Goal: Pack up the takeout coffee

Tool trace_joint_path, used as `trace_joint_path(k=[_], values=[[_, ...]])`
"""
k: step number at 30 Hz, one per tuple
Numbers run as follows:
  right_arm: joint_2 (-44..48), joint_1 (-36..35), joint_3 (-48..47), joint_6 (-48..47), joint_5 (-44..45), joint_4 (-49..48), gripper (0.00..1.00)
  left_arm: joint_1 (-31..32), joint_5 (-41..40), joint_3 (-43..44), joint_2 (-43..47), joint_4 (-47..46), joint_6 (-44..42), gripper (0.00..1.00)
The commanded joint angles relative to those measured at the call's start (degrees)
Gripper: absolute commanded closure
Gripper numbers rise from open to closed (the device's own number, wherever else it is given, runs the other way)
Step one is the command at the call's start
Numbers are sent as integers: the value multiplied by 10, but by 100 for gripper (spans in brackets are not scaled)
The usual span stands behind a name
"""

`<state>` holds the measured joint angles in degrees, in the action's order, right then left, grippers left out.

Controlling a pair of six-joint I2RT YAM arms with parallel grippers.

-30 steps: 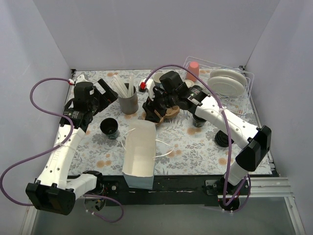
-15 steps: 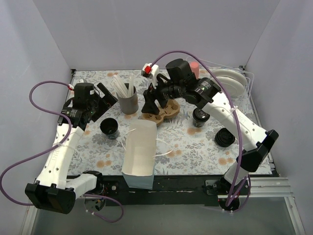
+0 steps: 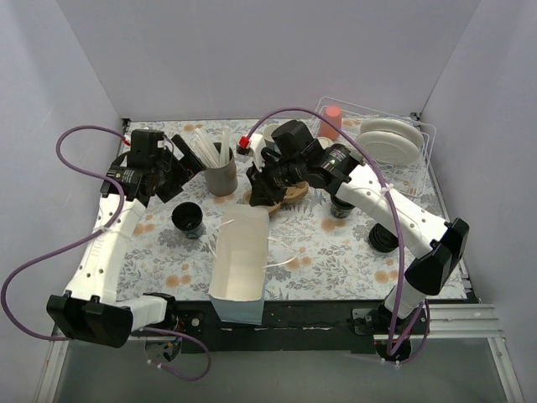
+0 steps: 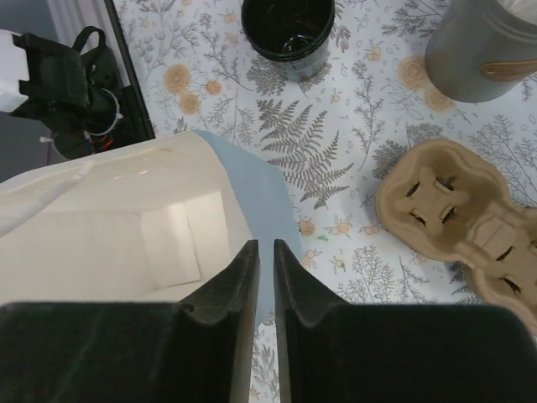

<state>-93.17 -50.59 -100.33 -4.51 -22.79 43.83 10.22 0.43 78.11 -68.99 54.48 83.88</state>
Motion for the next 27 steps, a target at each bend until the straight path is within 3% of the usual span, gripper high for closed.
trace_joint_path(k=[1, 5, 11, 15, 19, 24, 27], values=[[9, -3, 0, 1, 55, 14, 83, -2, 18, 9, -2, -5, -27, 6], [15, -7, -8, 10, 69, 15, 83, 9, 41, 20, -25, -7, -20, 7], [-10, -7, -93, 15, 19, 58, 67, 11, 70, 52, -61, -1, -6, 10], [1, -8, -65, 35, -37, 35, 57, 11, 63, 70, -69, 14, 2, 8], [7, -18, -38, 56, -31, 30, 52, 11, 63, 76, -74, 23, 5, 8], [5, -30, -17, 59, 28, 42, 51, 11, 62, 78, -70, 24, 1, 8], [14, -30, 10, 59, 46, 17, 61, 11, 70, 71, -71, 16, -2, 9]])
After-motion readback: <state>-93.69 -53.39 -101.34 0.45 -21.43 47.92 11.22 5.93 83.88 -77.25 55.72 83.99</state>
